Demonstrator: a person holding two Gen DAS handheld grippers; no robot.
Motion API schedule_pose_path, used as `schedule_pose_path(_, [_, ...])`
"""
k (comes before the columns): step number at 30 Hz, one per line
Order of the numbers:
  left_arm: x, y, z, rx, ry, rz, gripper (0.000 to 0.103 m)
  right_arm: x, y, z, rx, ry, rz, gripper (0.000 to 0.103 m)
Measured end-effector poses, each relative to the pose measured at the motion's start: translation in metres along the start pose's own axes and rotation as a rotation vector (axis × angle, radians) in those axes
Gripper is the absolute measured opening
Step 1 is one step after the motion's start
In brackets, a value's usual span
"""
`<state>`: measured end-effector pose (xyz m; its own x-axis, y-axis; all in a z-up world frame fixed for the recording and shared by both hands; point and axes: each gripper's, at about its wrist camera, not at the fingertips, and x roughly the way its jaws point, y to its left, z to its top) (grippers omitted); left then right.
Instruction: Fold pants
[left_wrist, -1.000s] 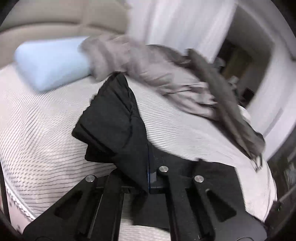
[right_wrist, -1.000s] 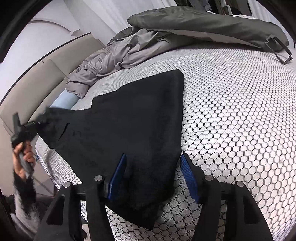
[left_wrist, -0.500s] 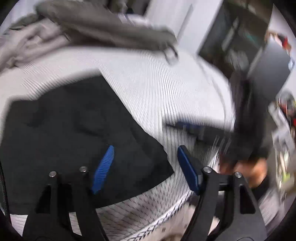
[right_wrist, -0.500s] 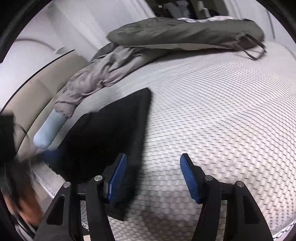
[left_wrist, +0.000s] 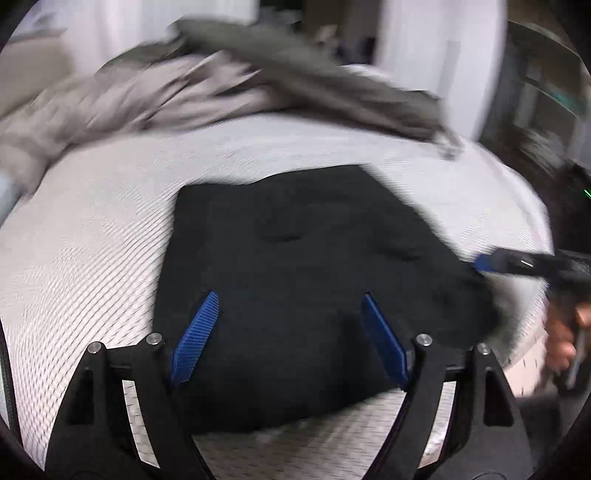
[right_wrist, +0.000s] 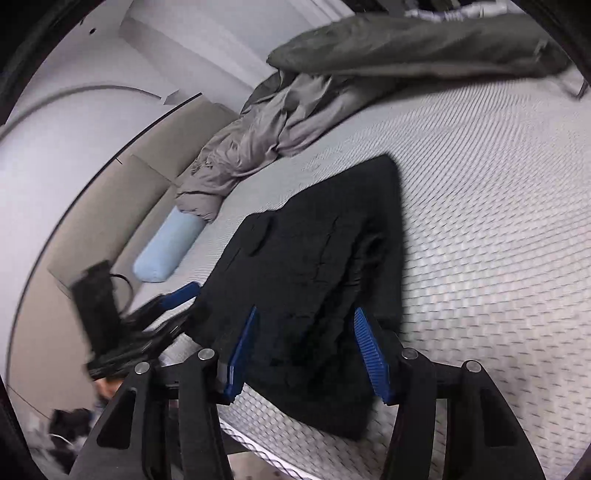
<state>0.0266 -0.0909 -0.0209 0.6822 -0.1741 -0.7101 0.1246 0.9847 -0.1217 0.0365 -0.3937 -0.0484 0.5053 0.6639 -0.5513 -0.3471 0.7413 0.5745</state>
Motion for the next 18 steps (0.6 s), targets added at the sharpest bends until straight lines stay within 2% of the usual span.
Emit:
schedule_pose_path(3, [0.009, 0.03, 0.005, -0.057, 0.015, 0.025, 0.075, 0.024, -0.01, 0.002, 0.049, 0.062, 0.004, 0.055])
schedule_pose_path(7, [0.011, 0.051, 0.001, -0.072, 0.018, 0.054, 0.075, 0.041, -0.029, 0.005, 0.132, 0.099, 0.031, 0.054])
schedule_pose_path(8, [0.01, 0.052, -0.004, -0.076, 0.021, 0.058, 0.075, 0.041, -0.03, 0.006, 0.14, 0.096, 0.022, 0.047])
schedule_pose_path(9, [0.006, 0.056, -0.01, -0.084, 0.024, 0.055, 0.075, 0.041, -0.029, 0.008, 0.13, 0.089, 0.01, 0.031])
schedule_pose_path(10, [0.007, 0.06, -0.008, -0.097, 0.027, 0.044, 0.075, 0.041, -0.027, 0.01, 0.113, 0.082, -0.002, 0.021])
schedule_pose_path(11, [0.001, 0.059, -0.011, -0.106, 0.025, 0.043, 0.075, 0.039, -0.021, 0.014, 0.088, 0.073, -0.019, 0.014])
schedule_pose_path(12, [-0.001, 0.062, -0.009, -0.116, 0.018, 0.048, 0.075, 0.033, -0.012, 0.018, 0.051, 0.048, -0.032, 0.011])
schedule_pose_path(16, [-0.017, 0.065, -0.009, -0.123, 0.001, 0.036, 0.075, 0.014, 0.011, 0.034, -0.037, 0.009, -0.1, 0.011])
schedule_pose_path(17, [-0.019, 0.067, -0.009, -0.127, 0.002, 0.042, 0.075, 0.015, 0.007, 0.031, -0.056, 0.024, -0.152, 0.014])
schedule_pose_path(18, [-0.019, 0.07, -0.008, -0.134, 0.01, 0.048, 0.075, 0.022, 0.0, 0.026, -0.063, 0.064, -0.216, 0.023])
